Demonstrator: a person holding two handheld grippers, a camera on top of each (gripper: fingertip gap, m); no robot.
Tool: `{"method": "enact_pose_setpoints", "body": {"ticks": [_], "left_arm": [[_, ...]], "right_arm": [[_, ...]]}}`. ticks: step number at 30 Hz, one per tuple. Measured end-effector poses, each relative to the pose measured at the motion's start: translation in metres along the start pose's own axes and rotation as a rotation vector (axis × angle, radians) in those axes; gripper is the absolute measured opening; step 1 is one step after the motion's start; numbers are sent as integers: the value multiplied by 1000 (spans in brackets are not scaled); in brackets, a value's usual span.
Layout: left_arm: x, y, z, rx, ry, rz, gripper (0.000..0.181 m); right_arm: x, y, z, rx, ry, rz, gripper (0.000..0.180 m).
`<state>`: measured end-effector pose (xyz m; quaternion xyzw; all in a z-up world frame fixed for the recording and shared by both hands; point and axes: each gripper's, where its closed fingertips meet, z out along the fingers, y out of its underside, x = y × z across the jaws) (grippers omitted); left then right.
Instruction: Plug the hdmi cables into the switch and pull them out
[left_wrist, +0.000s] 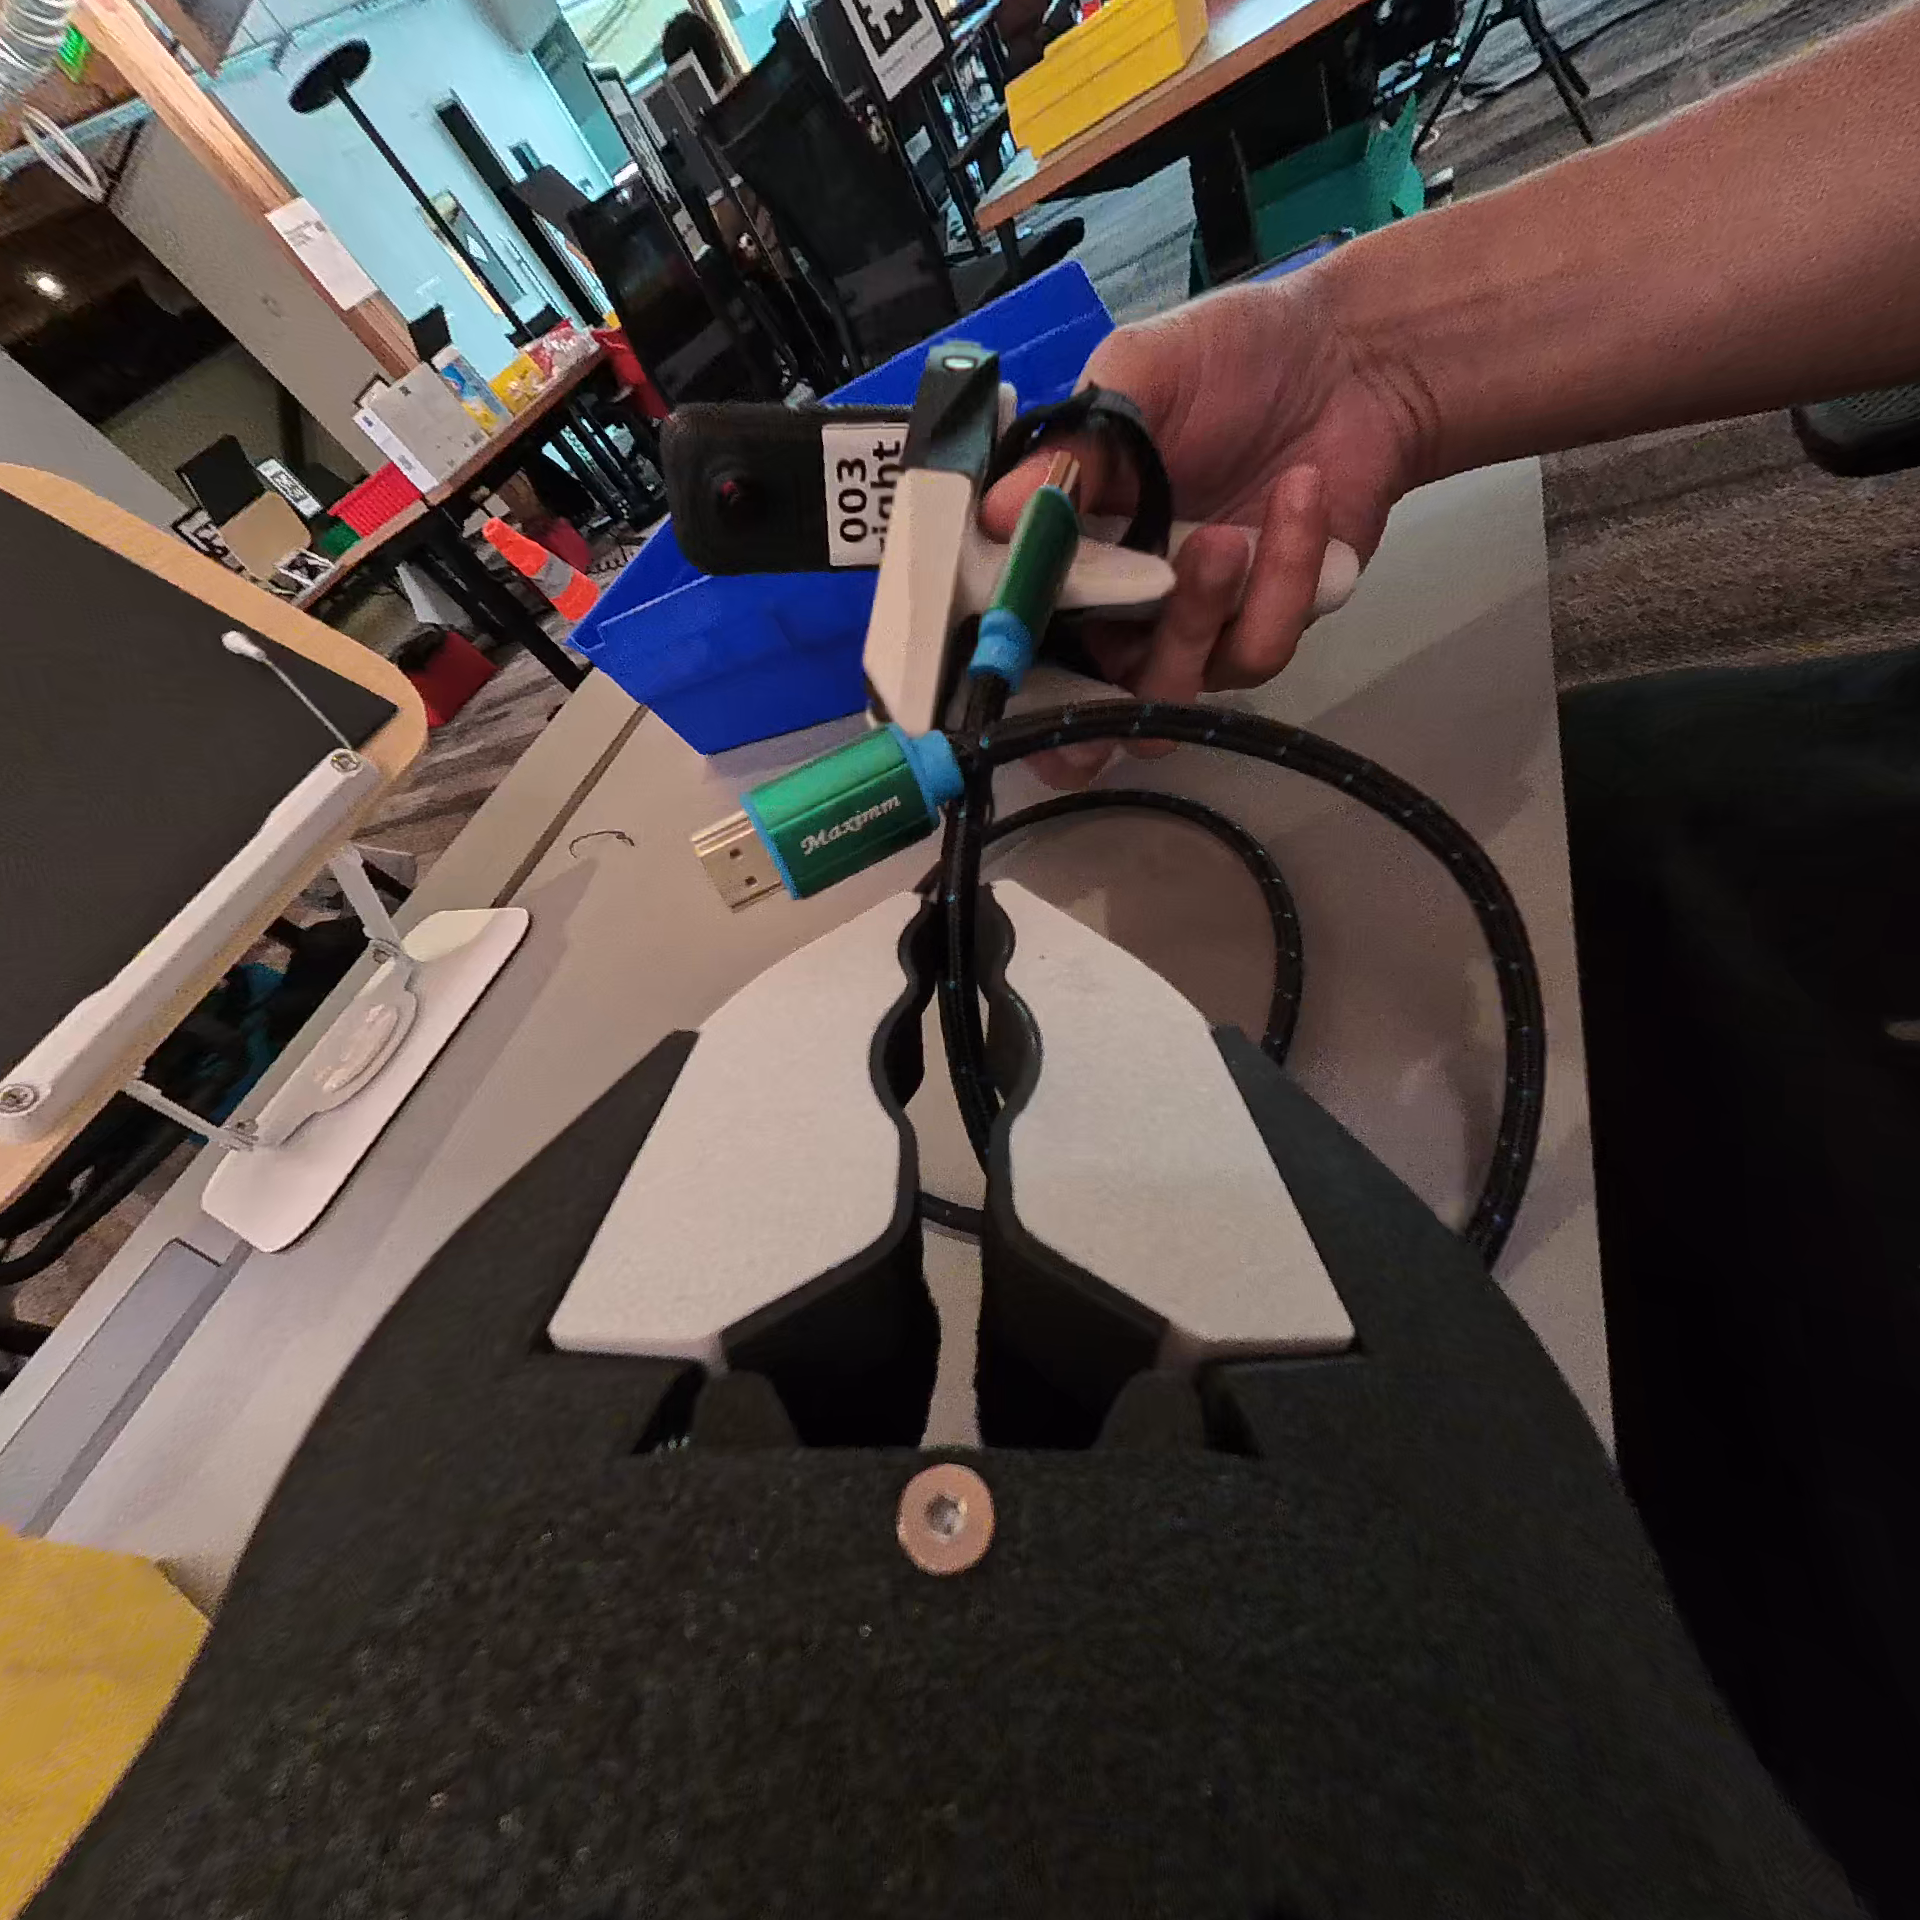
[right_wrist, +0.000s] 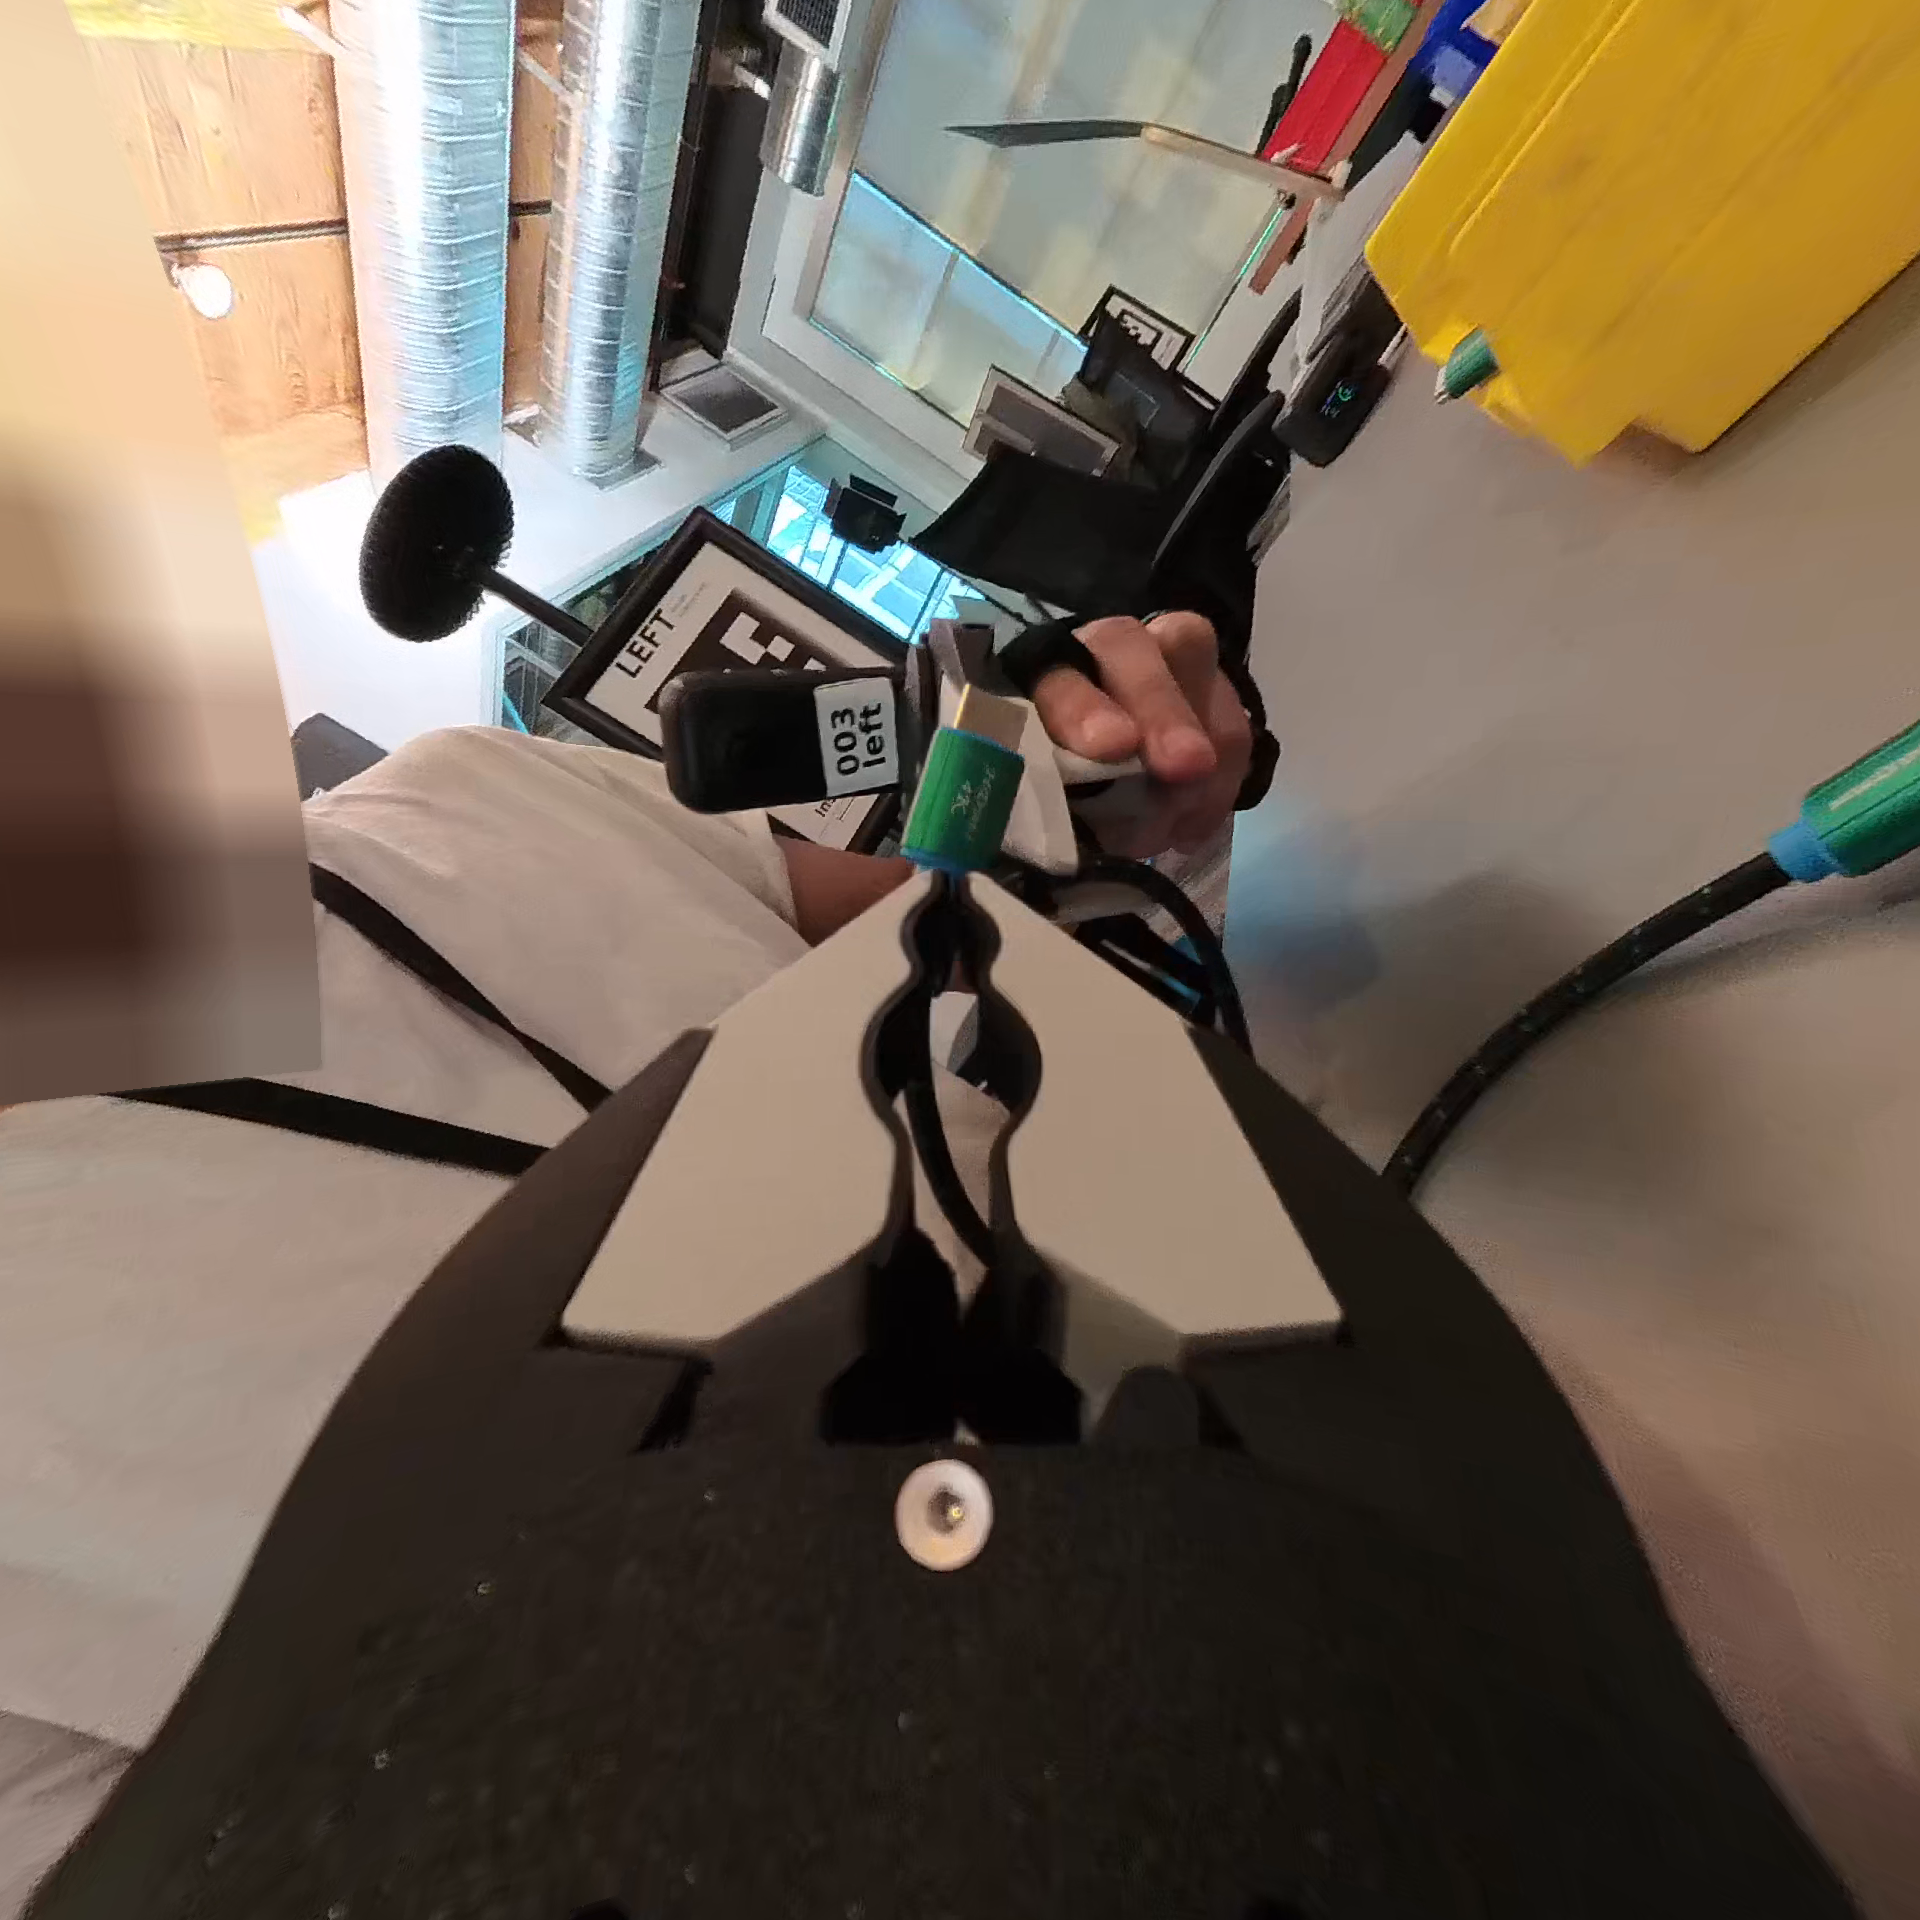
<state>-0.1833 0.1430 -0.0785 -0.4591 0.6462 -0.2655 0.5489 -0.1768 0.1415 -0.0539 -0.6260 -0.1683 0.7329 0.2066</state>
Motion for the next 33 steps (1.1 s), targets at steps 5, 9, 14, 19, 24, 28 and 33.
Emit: {"method": "enact_pose_setpoints", "body": {"ticks": [5, 9, 14, 19, 24, 28, 33], "left_arm": [[-3, 23, 7, -111, 28, -156, 6], [6, 25, 12, -119, 136, -325, 6], [12, 9, 14, 10, 280, -623, 33], [1, -22, 8, 226, 365, -793, 35], [0, -14, 12, 182, 306, -758, 14], [-6, 2, 16, 116, 248, -767, 12], [-13, 9, 12, 126, 224, -754, 12]], "right_arm": [[12, -14, -15, 26, 240, -216, 0], [6, -16, -9, -112, 503, -561, 0], [-3, -7, 4, -253, 600, -766, 0], [-9, -6, 5, -153, 440, -657, 0], [11, -11, -6, -78, 460, -566, 0], [11, -25, -16, 25, 489, -573, 7], [10, -25, -27, 11, 569, -610, 12]]}}
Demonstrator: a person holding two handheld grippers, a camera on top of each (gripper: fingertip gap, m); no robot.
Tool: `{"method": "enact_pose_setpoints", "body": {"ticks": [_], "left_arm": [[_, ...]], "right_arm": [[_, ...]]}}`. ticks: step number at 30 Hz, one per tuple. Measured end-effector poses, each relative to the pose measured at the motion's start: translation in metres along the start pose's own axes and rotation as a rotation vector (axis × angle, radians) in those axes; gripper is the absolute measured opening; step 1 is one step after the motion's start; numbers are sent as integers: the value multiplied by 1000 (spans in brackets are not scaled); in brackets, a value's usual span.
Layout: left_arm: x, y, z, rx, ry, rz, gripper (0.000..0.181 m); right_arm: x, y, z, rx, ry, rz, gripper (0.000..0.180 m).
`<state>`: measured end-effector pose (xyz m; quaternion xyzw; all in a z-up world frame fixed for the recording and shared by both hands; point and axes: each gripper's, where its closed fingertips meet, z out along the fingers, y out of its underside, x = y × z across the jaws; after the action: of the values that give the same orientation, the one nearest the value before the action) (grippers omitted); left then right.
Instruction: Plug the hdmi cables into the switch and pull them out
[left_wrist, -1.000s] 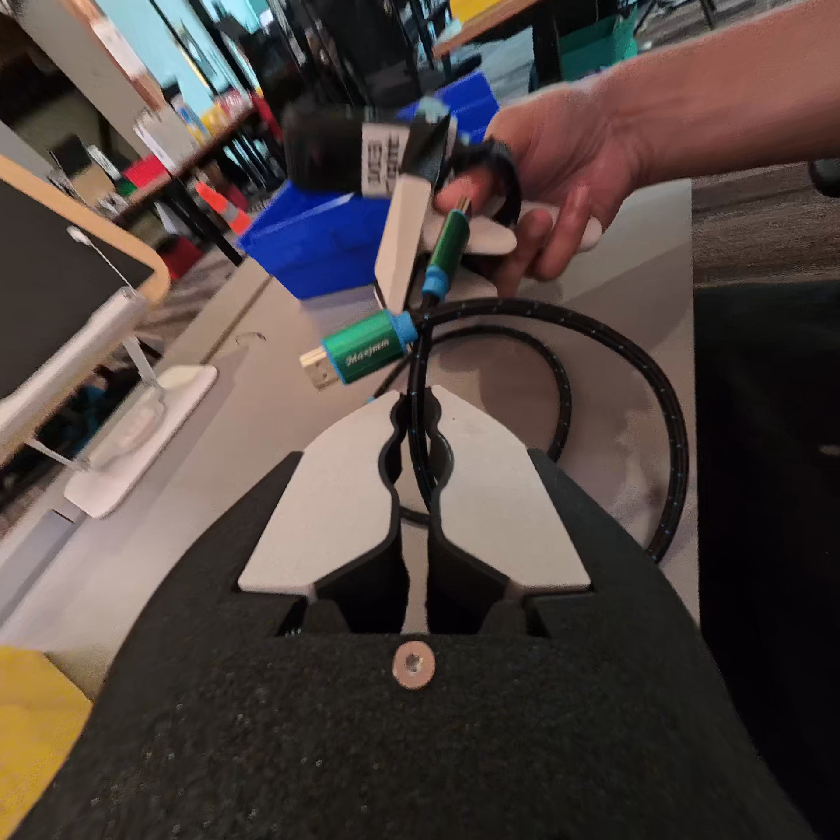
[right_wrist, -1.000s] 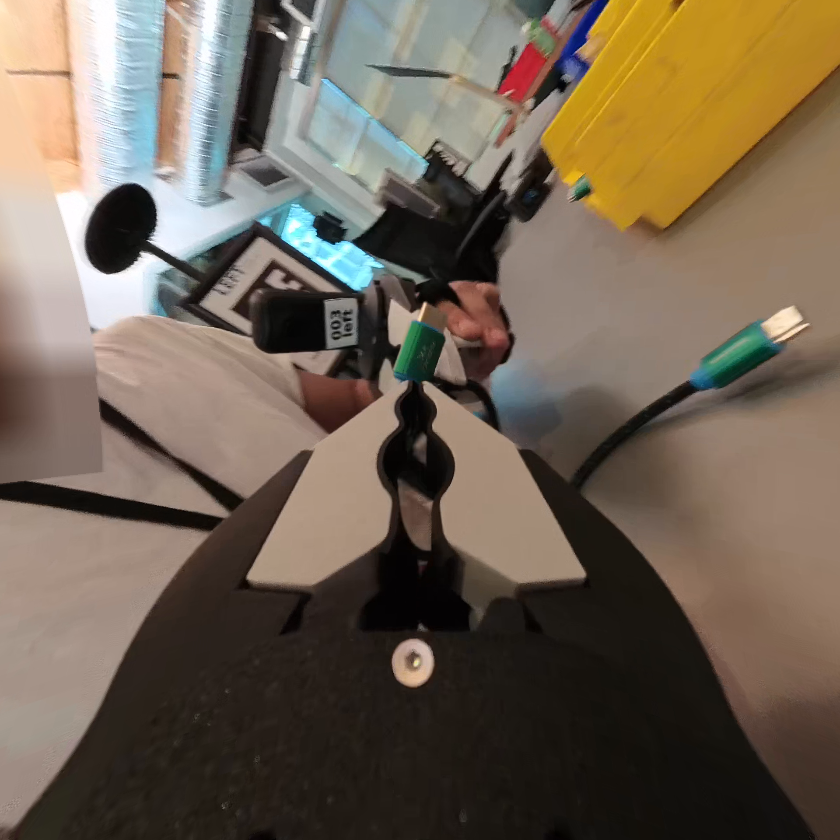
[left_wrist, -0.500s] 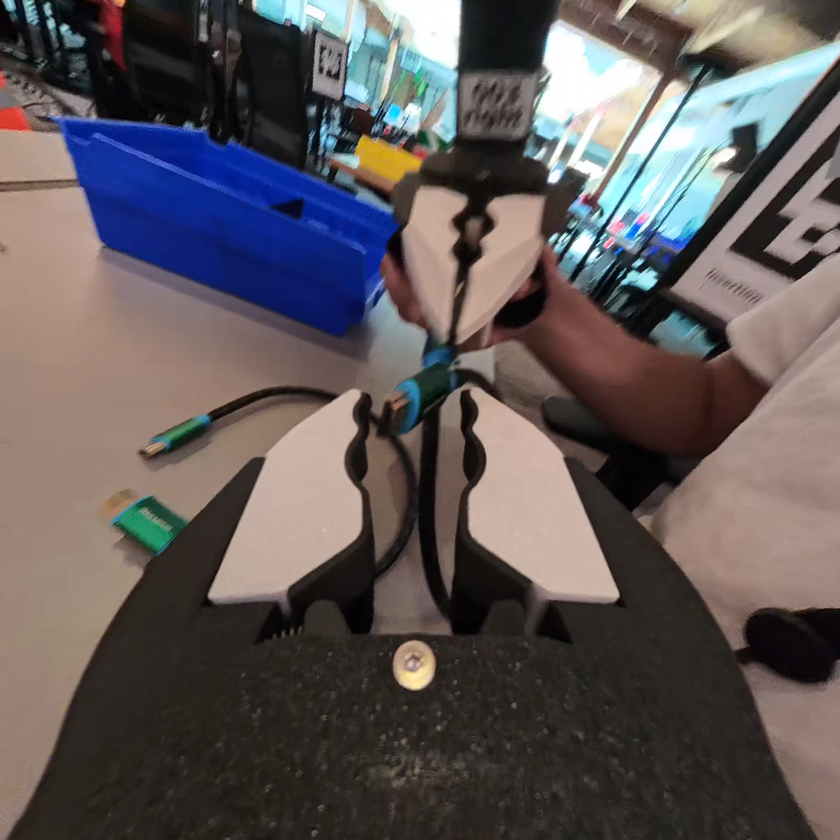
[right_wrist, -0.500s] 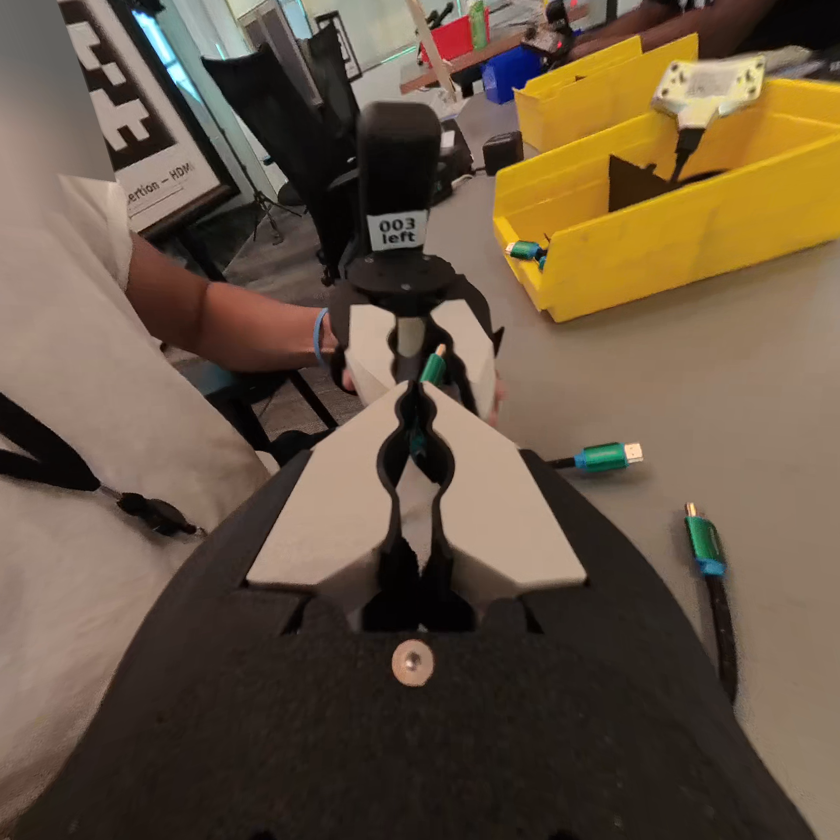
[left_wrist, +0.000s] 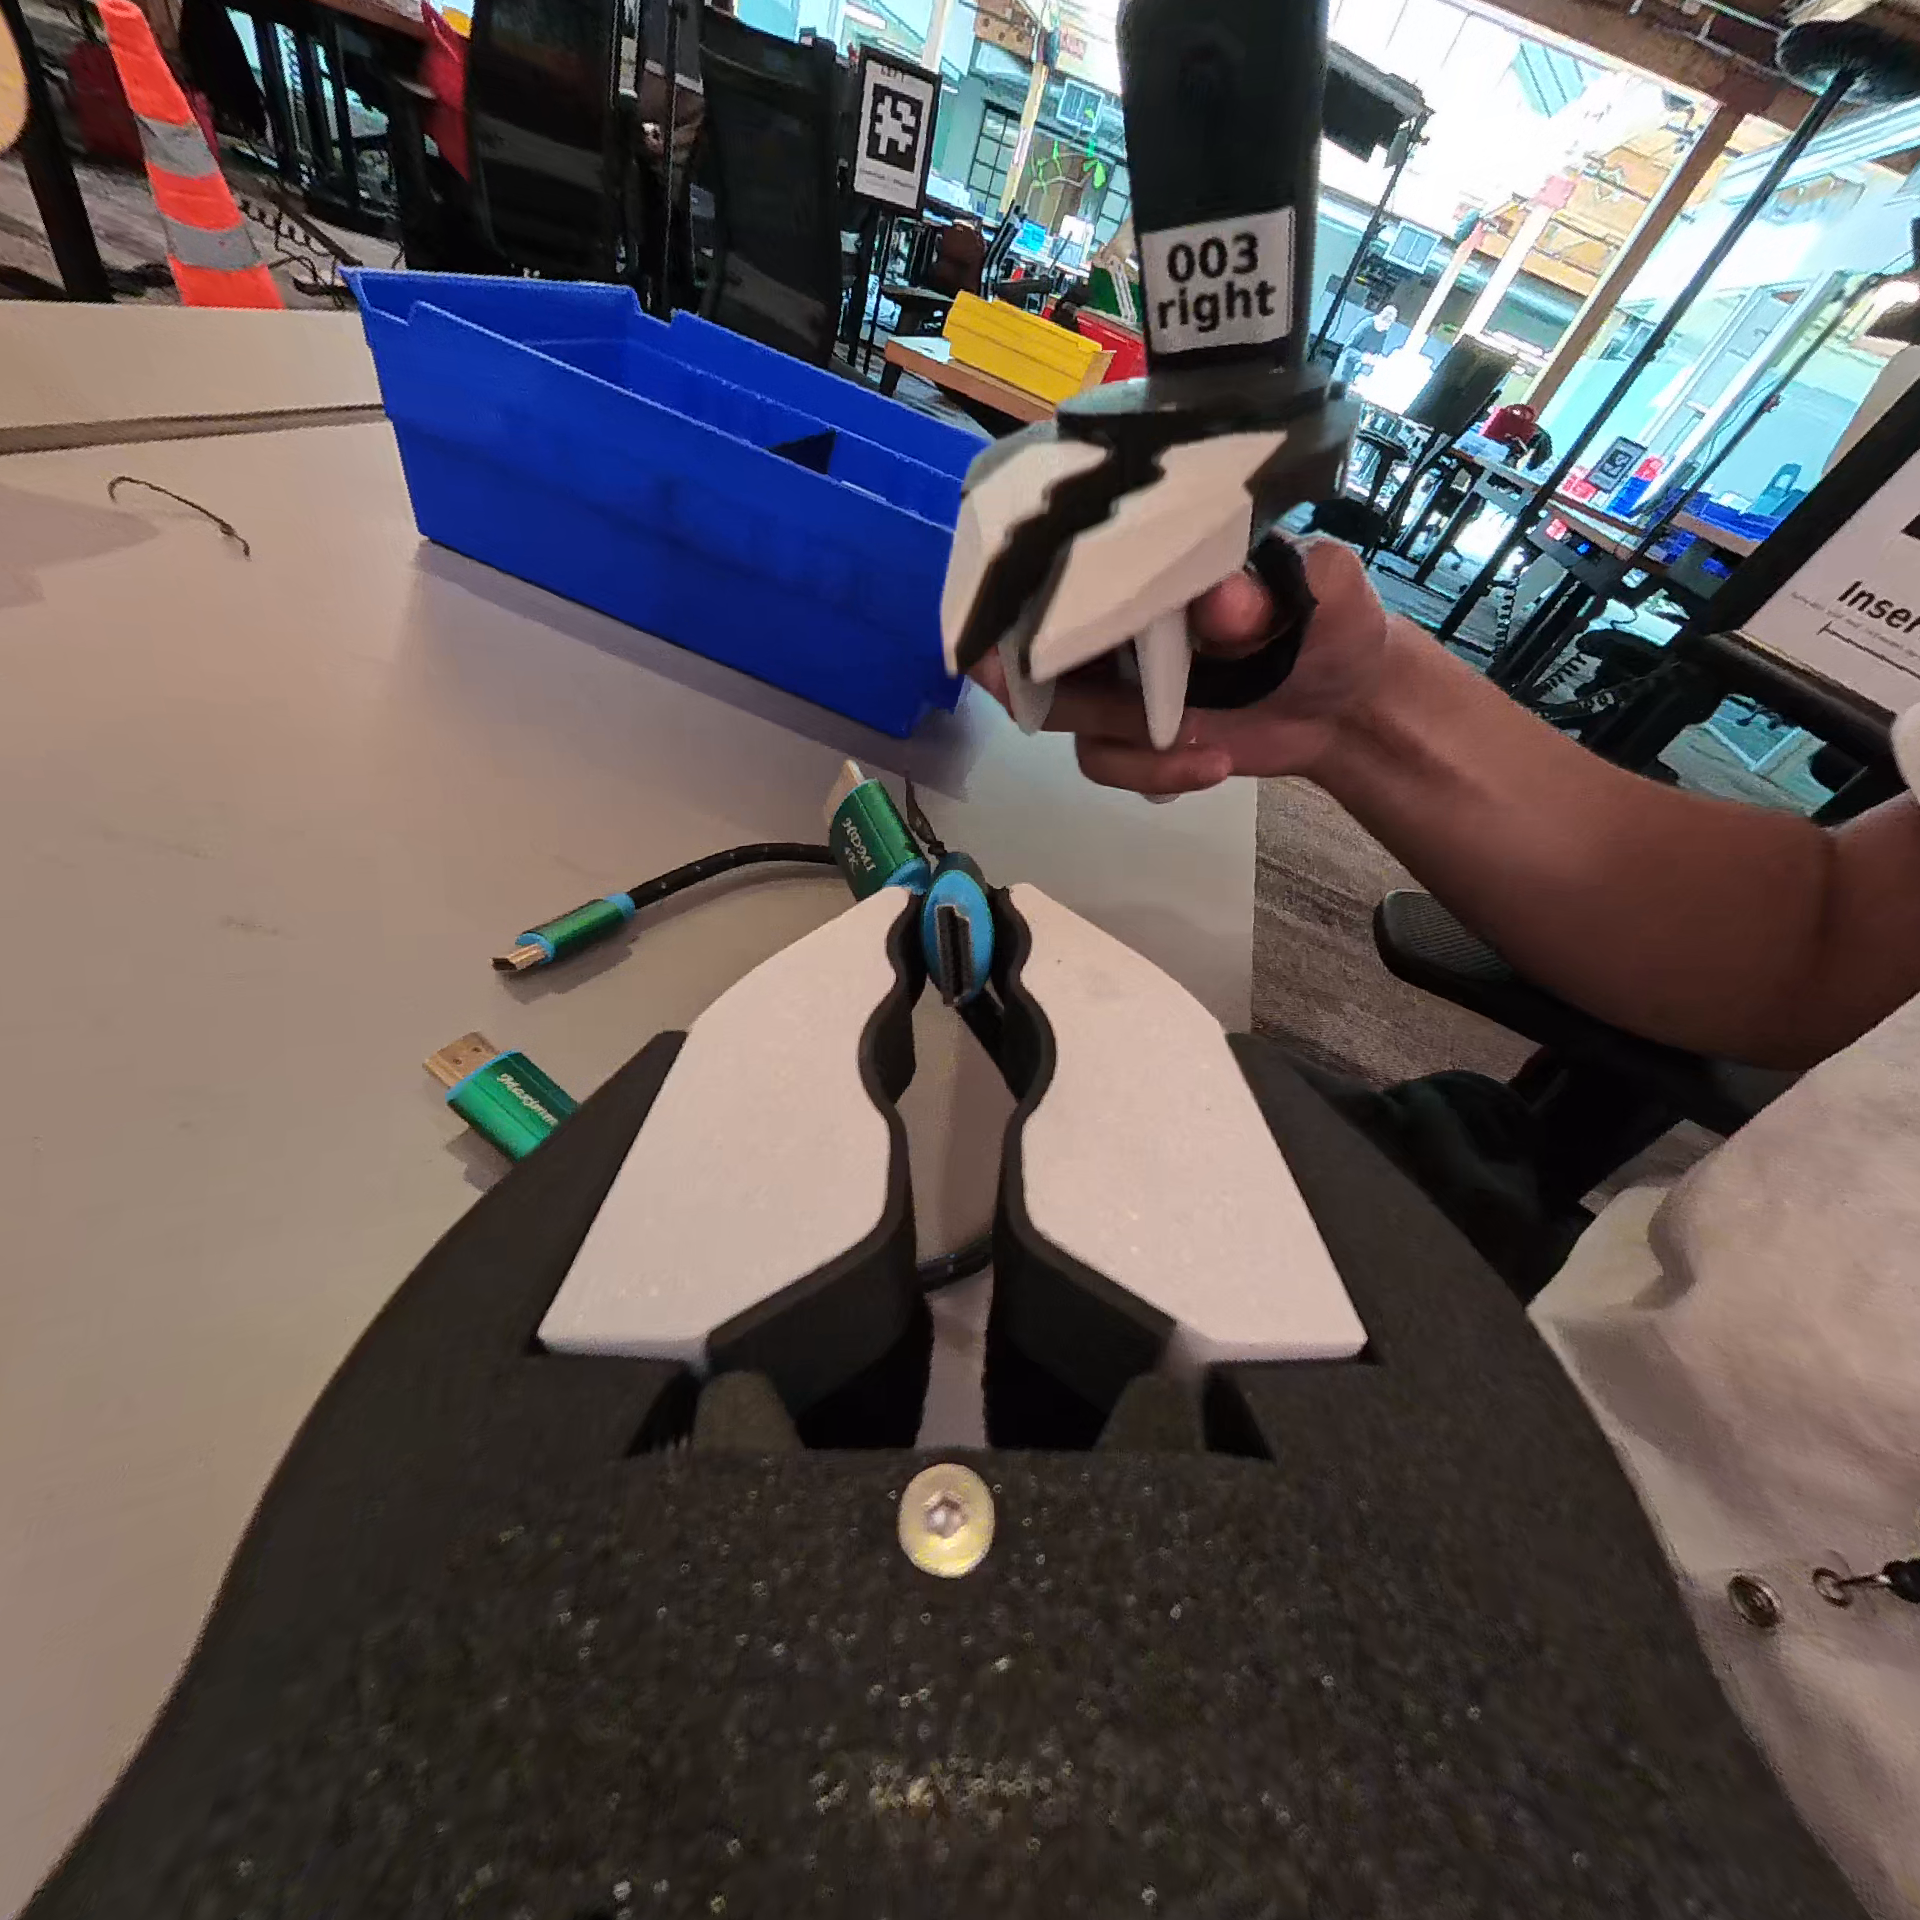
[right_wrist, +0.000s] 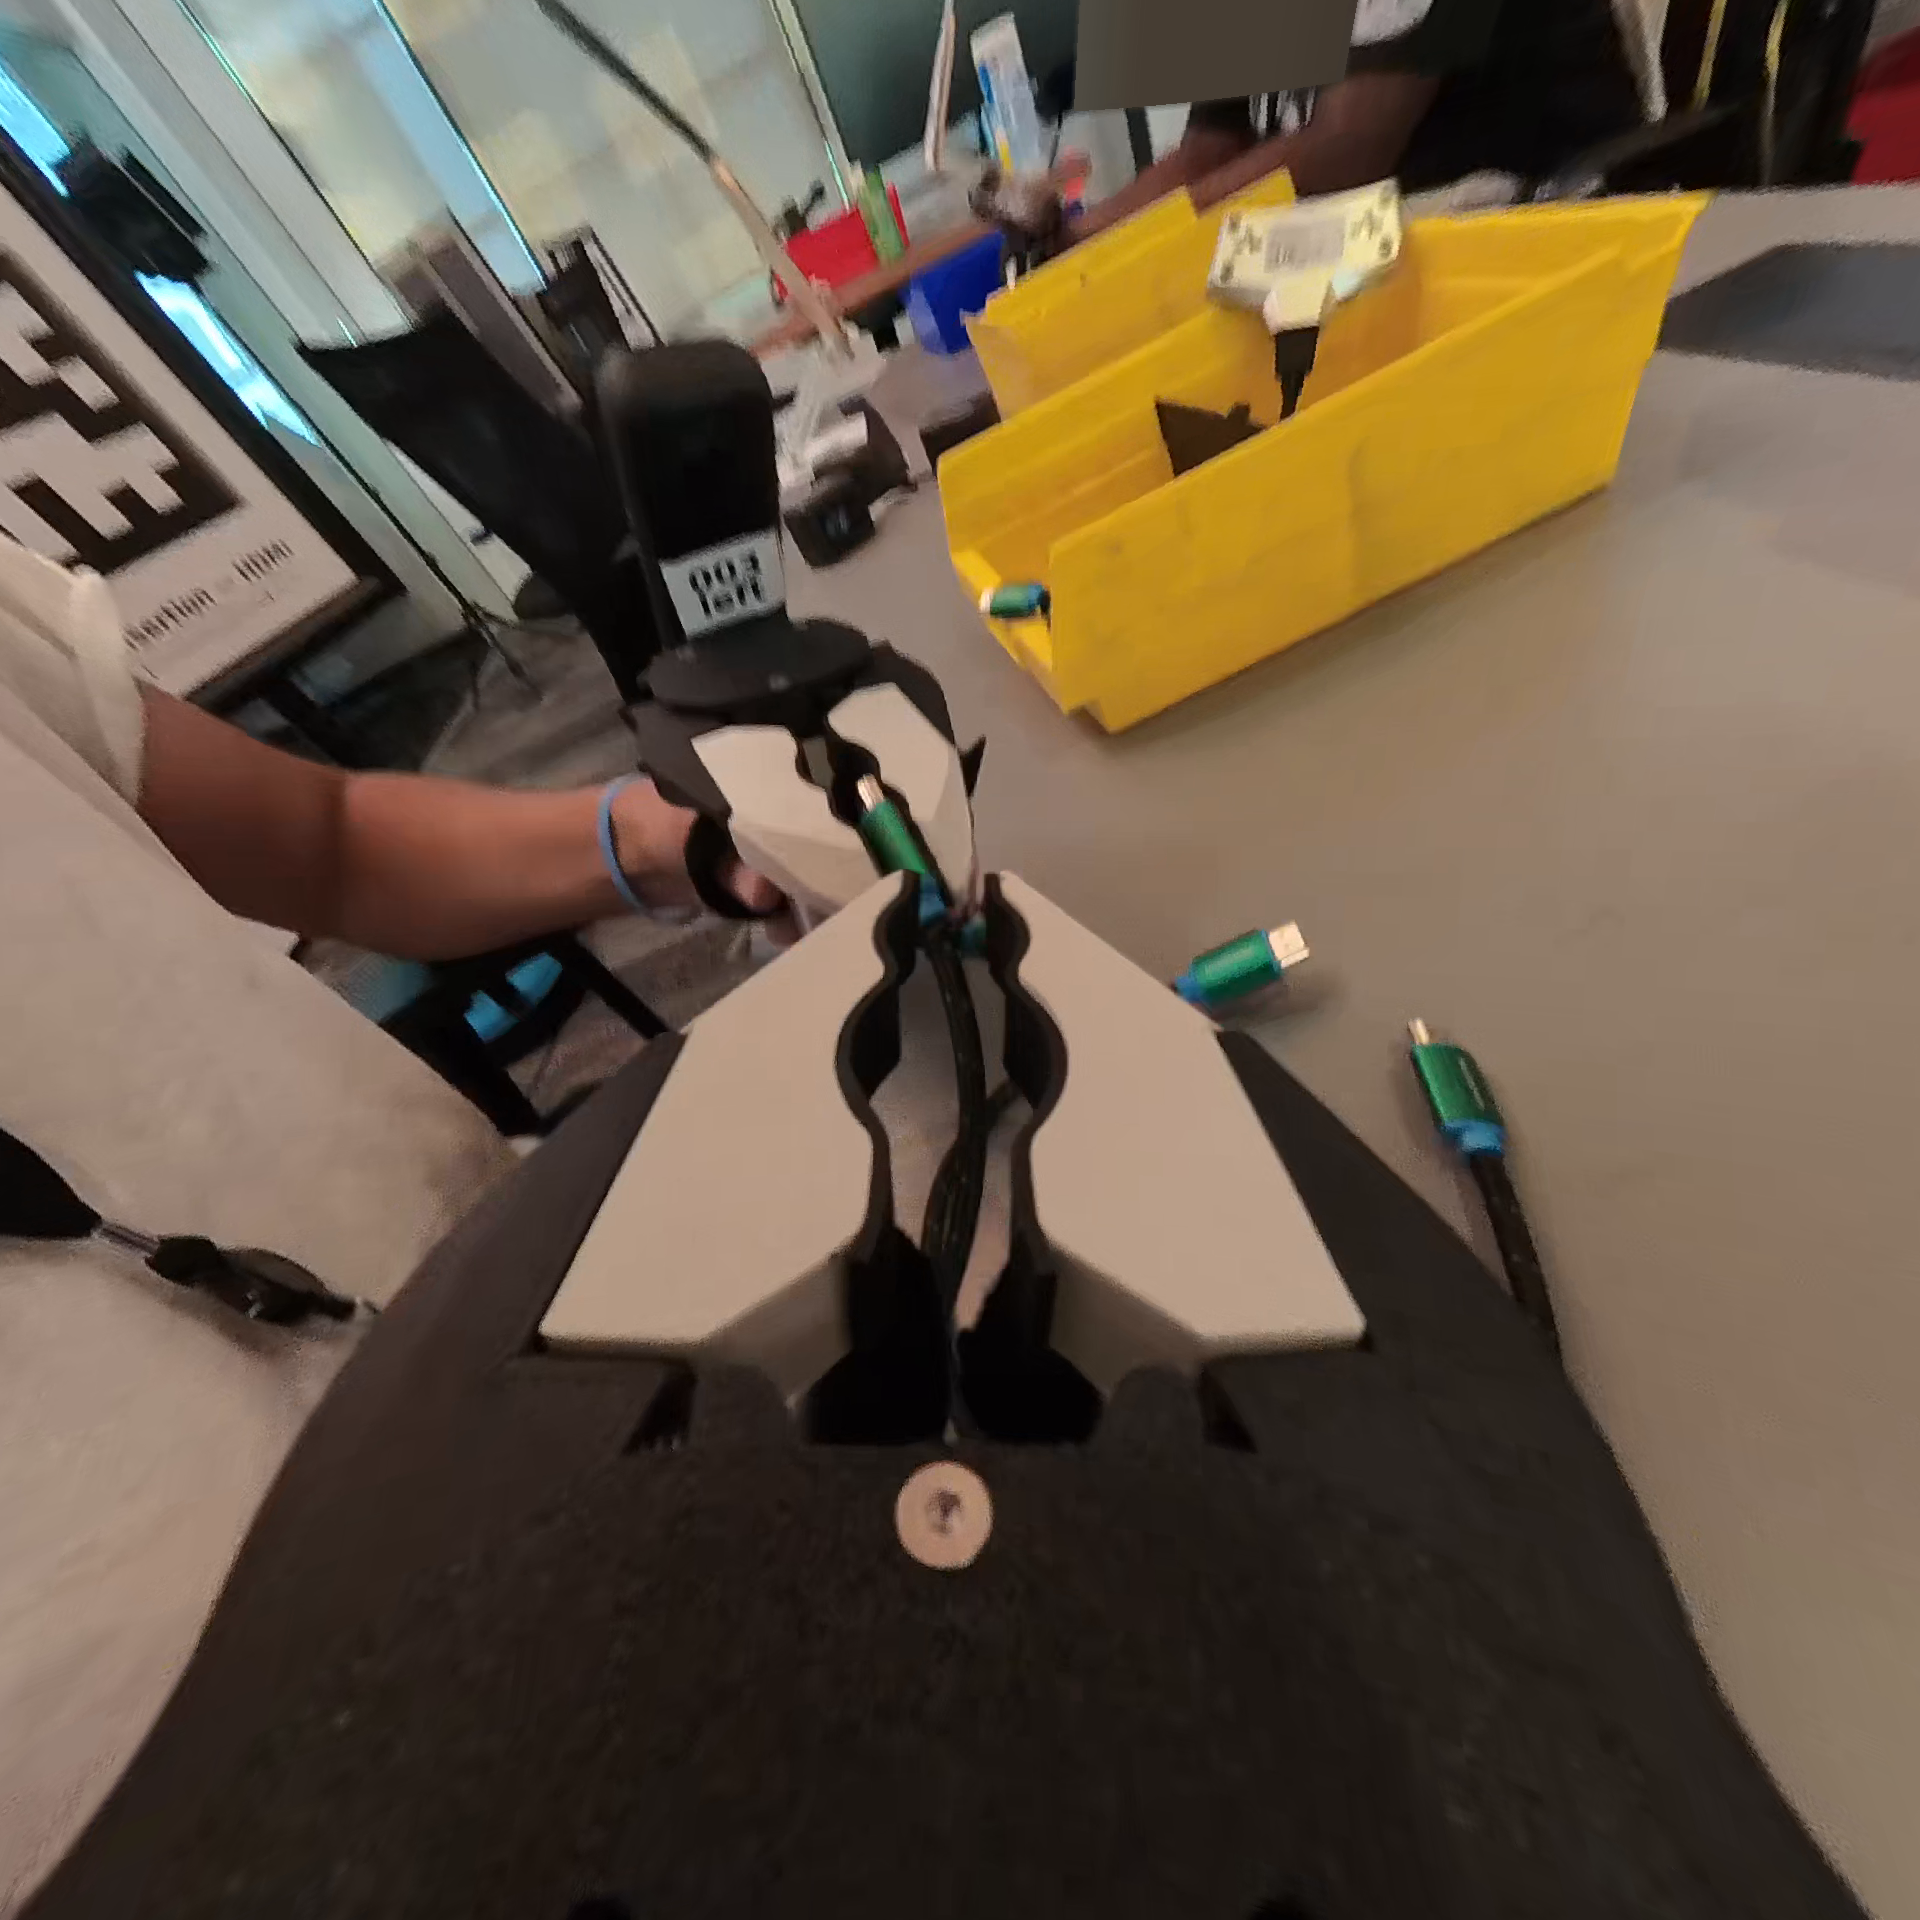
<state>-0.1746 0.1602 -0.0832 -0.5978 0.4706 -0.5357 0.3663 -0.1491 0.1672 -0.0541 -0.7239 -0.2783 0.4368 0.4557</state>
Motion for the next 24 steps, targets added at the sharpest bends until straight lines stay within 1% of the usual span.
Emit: {"method": "enact_pose_setpoints", "body": {"ticks": [2, 6, 8, 10, 13, 21, 24], "left_arm": [[0, 0, 0, -1, -3, 7, 12], [1, 0, -1, 7, 10, 10, 12], [2, 0, -1, 8, 12, 15, 12], [1, 0, -1, 4, 4, 18, 12], [0, 1, -2, 1, -4, 19, 12], [-1, 0, -2, 3, -3, 10, 12], [-1, 0, -2, 3, -2, 8, 12]], "right_arm": [[-1, 11, 6, -55, 21, -29, 16], [1, 16, 20, -65, 105, -134, 16], [3, 17, 23, -70, 128, -155, 15], [2, 16, 23, -58, 121, -147, 3], [-2, 16, 22, -53, 94, -135, 0], [2, 18, 18, -56, 111, -118, 0], [1, 14, 19, -29, 115, -123, 11]]}}
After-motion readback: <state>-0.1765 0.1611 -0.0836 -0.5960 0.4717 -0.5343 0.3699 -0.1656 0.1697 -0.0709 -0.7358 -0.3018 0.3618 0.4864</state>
